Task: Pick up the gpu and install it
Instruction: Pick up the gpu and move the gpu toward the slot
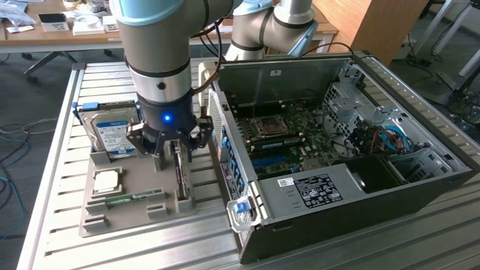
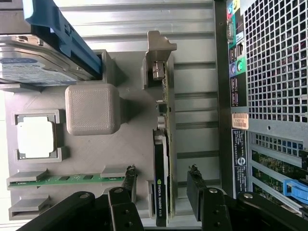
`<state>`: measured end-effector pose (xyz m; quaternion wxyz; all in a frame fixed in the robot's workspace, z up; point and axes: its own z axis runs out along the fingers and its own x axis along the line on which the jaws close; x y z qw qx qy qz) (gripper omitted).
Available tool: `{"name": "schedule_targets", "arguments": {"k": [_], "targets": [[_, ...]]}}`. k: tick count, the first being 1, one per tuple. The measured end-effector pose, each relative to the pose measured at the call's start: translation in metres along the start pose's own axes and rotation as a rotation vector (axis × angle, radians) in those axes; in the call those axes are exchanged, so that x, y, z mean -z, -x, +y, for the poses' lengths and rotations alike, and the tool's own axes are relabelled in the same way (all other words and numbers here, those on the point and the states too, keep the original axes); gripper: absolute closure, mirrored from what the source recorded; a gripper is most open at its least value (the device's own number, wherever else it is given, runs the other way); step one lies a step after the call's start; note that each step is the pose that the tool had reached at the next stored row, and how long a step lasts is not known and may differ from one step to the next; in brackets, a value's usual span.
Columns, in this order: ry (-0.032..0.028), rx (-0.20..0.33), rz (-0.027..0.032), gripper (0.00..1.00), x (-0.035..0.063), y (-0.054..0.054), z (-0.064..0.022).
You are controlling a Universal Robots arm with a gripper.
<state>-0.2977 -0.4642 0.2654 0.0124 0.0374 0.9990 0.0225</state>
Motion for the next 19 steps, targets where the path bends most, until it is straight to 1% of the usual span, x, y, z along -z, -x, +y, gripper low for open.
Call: {"name": "schedule_targets", "arguments": {"k": [5, 15, 19], "targets": [[0.0006, 0.000, -0.0005, 0.45, -0.0018, 0.000, 0.0000], [0.0002, 0.000, -0.0002, 0.45, -0.0189, 0.000, -0.0008], [0.0000, 0.000, 0.0000, 0.45, -0.0208, 0.000, -0.0009]]}}
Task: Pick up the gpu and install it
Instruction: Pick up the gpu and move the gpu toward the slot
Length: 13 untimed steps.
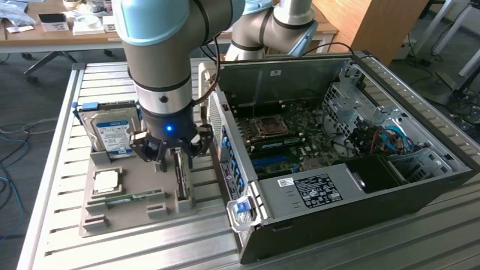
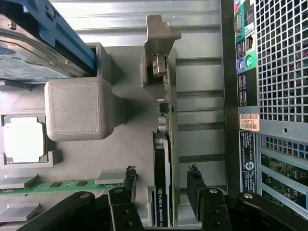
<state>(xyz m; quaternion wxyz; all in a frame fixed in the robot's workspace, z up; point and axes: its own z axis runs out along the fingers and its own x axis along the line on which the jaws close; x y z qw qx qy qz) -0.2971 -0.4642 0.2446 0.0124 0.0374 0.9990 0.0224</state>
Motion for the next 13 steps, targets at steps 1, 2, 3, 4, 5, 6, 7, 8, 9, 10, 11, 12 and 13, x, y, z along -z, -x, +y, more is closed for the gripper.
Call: {"name": "schedule_targets", "arguments": {"k": [1, 2, 3, 4, 5, 6, 7, 8, 9, 10, 11, 12, 13], "targets": [[0.0000, 0.000, 0.0000, 0.45, 0.0000, 0.0000, 0.0000], [0.0000, 0.000, 0.0000, 0.45, 0.0000, 0.0000, 0.0000], [0.0001, 0.000, -0.0002, 0.45, -0.0001, 0.0000, 0.0000], [0.0002, 0.000, -0.0003, 0.45, -0.0003, 0.0002, 0.0001], [0.0005, 0.000, -0.0004, 0.45, -0.0009, 0.0003, 0.0001], [0.0004, 0.000, -0.0004, 0.45, -0.0017, 0.0003, 0.0000], [0.0002, 0.000, -0.0002, 0.45, -0.0027, 0.0003, 0.0000], [0.0003, 0.000, -0.0002, 0.45, -0.0039, 0.0004, -0.0001], [0.0003, 0.000, -0.0002, 0.45, -0.0050, 0.0004, -0.0001], [0.0002, 0.000, -0.0001, 0.45, -0.0061, 0.0004, -0.0002], [0.0002, 0.000, -0.0002, 0.45, -0.0071, 0.0004, -0.0002], [0.0002, 0.000, -0.0002, 0.45, -0.0079, 0.0003, -0.0003], [0.0001, 0.000, 0.0000, 0.45, -0.0083, 0.0003, -0.0003]]}}
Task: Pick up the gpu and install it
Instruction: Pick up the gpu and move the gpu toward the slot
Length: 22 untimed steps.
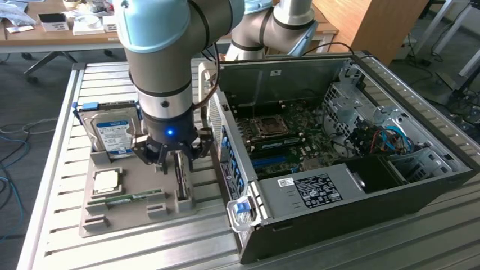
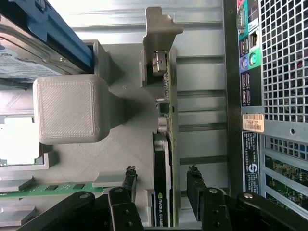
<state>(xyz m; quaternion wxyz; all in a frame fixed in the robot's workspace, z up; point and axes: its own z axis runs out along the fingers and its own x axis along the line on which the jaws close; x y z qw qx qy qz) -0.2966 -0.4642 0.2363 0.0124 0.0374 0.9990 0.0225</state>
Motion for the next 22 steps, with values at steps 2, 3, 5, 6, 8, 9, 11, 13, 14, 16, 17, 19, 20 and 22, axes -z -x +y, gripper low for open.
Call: {"name": "schedule_targets", "arguments": {"k": [2, 3, 5, 6, 8, 9, 11, 13, 14, 16, 17, 19, 20, 22], "targets": [[-0.0001, 0.000, 0.0000, 0.45, -0.0007, 0.0001, 0.0000], [0.0000, 0.000, -0.0001, 0.45, -0.0010, 0.0005, 0.0001], [0.0001, 0.000, -0.0002, 0.45, -0.0015, 0.0006, 0.0011], [0.0001, 0.000, -0.0001, 0.45, -0.0017, 0.0005, 0.0020], [0.0000, 0.000, -0.0001, 0.45, -0.0021, 0.0003, 0.0036], [0.0000, 0.000, -0.0001, 0.45, -0.0023, 0.0003, 0.0046], [0.0004, 0.000, -0.0002, 0.45, -0.0029, 0.0003, 0.0053], [0.0002, 0.000, 0.0001, 0.45, -0.0033, 0.0002, 0.0054], [0.0002, 0.000, 0.0001, 0.45, -0.0034, 0.0002, 0.0054], [0.0003, 0.000, 0.0000, 0.45, -0.0035, 0.0002, 0.0055], [0.0004, 0.000, -0.0001, 0.45, -0.0035, 0.0002, 0.0055], [0.0004, 0.000, -0.0001, 0.45, -0.0035, 0.0002, 0.0055], [0.0004, 0.000, -0.0001, 0.45, -0.0035, 0.0002, 0.0055], [0.0004, 0.000, -0.0001, 0.47, -0.0035, 0.0002, 0.0055]]}}
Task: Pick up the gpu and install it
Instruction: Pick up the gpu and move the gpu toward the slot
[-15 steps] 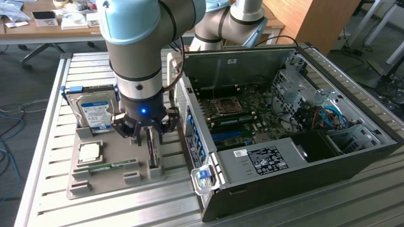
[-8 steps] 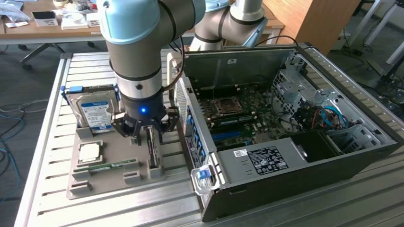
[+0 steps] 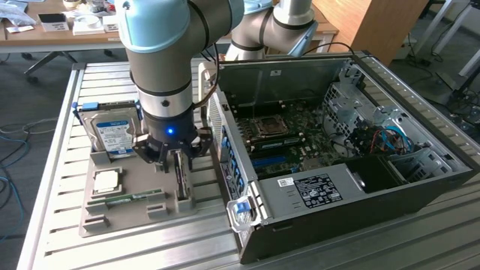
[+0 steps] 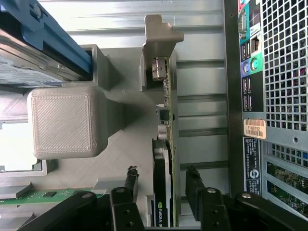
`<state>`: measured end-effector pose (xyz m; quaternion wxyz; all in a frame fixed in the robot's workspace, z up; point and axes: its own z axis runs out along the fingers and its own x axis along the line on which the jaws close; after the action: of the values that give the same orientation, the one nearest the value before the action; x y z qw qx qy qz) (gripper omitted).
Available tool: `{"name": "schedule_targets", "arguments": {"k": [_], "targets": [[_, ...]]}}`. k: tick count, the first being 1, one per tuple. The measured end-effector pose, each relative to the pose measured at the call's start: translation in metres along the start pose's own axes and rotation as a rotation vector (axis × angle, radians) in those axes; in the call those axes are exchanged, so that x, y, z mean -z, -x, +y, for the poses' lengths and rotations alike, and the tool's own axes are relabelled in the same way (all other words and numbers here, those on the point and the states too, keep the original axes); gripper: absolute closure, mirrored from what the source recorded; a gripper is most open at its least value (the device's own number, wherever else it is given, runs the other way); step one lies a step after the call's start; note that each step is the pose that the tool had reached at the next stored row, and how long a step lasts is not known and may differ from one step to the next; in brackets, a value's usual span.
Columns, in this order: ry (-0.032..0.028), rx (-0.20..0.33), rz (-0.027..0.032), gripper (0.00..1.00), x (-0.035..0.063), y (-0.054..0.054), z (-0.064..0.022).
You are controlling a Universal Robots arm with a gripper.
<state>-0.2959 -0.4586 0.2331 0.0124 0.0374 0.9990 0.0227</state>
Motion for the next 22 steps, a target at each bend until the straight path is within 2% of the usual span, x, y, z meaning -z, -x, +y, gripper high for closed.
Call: {"name": "schedule_targets", "arguments": {"k": [1, 3, 5, 6, 22], "targets": [[0.0000, 0.000, 0.0000, 0.47, 0.0000, 0.0000, 0.0000], [0.0001, 0.000, 0.0000, 0.59, 0.0000, 0.0000, 0.0000], [0.0000, 0.000, 0.0000, 0.59, 0.0000, 0.0000, 0.0000], [0.0000, 0.000, 0.0000, 0.65, 0.0000, 0.0000, 0.0000], [0.0000, 0.000, 0.0000, 0.65, -0.0002, 0.0012, 0.0001]]}}
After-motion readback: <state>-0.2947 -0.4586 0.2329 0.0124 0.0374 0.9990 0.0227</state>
